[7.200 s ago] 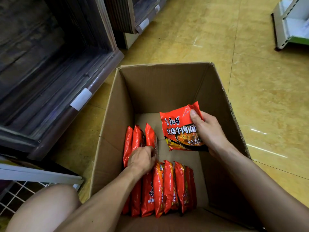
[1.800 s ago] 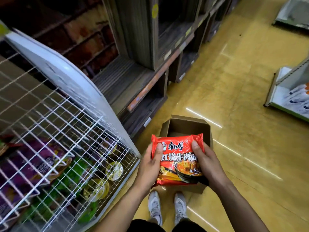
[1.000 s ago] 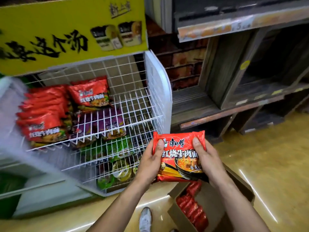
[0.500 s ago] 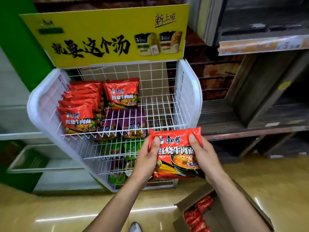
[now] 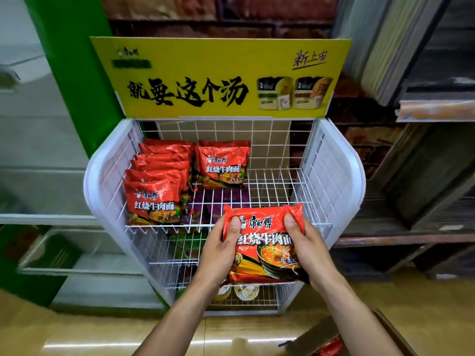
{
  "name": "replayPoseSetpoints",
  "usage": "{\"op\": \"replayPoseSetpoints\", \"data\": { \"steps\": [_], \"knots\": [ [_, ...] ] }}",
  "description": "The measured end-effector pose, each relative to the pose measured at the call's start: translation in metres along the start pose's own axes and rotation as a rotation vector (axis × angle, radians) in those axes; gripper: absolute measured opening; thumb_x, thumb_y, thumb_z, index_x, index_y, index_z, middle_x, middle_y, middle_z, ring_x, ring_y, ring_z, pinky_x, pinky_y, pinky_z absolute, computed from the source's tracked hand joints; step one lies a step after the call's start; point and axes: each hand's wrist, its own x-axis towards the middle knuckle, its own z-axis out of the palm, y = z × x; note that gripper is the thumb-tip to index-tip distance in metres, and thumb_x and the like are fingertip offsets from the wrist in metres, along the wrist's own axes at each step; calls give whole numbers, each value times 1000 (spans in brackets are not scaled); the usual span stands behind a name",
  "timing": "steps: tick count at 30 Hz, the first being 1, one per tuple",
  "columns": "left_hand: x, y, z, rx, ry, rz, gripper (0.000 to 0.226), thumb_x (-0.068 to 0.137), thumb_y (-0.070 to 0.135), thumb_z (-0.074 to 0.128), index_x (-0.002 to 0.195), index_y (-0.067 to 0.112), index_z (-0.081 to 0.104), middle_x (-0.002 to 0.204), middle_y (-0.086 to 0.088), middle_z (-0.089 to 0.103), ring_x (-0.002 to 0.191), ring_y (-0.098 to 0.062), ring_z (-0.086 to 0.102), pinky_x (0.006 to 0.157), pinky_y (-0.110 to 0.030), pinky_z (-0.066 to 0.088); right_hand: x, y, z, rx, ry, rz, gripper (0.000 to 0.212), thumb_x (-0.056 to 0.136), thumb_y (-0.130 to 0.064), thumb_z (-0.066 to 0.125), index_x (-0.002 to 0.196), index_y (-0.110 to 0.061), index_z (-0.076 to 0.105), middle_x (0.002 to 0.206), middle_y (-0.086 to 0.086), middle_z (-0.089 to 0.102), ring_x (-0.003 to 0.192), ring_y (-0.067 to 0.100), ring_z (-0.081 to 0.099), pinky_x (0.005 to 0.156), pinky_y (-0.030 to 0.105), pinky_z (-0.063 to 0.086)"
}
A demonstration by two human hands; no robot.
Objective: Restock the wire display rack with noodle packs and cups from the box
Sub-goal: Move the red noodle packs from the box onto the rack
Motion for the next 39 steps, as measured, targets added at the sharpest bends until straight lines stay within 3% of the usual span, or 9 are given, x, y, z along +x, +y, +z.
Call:
{"op": "replayPoseSetpoints", "data": {
  "steps": [3,6,10,17,26,29,33,36,39],
  "knots": [
    [12,9,-25,-3,5,26,12,99,52,49,109,52,54,106,21,68,83,15,67,63,-10,53,10,-9,26,-1,7,-19,25,97,-53,53,113,-37,62,105,-5,76,93,11,75,82,32,59],
    [19,16,-42,-5,-11,39,24,100,49,50,122,43,57,107,12,72,84,3,72,61,-14,55,17,-16,47,12,16,-25,18,97,-51,54,107,-38,62,104,-4,76,93,14,75,84,37,60],
    [30,22,-64,-30,-2,66,22,101,44,51,122,40,56,102,14,72,81,4,72,58,-12,53,25,-22,70,21,17,-21,18,98,-49,53,107,-36,61,104,-2,75,93,18,75,87,41,59],
    [46,22,-79,-38,37,37,20,96,53,55,115,48,60,116,10,72,99,-8,73,85,-33,61,39,-27,86,33,-8,-18,13,98,-48,54,106,-39,60,105,-1,75,92,18,75,85,41,60],
    [79,30,-74,-190,108,-30,11,99,27,63,106,35,66,91,14,78,85,-9,76,69,-26,60,80,-28,83,73,-46,6,19,99,-42,56,115,-35,62,106,-1,77,93,18,76,81,38,61],
    [94,31,-67,-174,155,-14,10,100,29,61,106,35,67,96,12,78,87,-9,75,74,-29,60,101,-29,81,67,-54,19,19,99,-42,57,115,-36,63,107,-1,77,96,19,75,88,44,60],
    [121,35,-57,-128,217,-7,28,98,40,62,126,34,63,115,5,74,100,-14,74,90,-41,60,133,-36,75,67,-89,20,25,99,-41,57,121,-31,63,105,-2,77,93,17,75,84,39,61],
    [139,36,-52,-109,255,1,29,99,40,61,127,35,63,116,5,73,100,-13,73,91,-42,60,153,-40,72,50,-113,5,22,100,-40,56,119,-33,62,105,-3,76,91,14,75,80,34,60],
    [156,36,-47,-88,288,15,23,100,37,60,123,35,65,113,7,74,99,-12,73,89,-40,60,173,-41,71,33,-137,6,23,99,-44,57,120,-38,60,109,-4,75,96,16,74,85,39,61]
  ]
}}
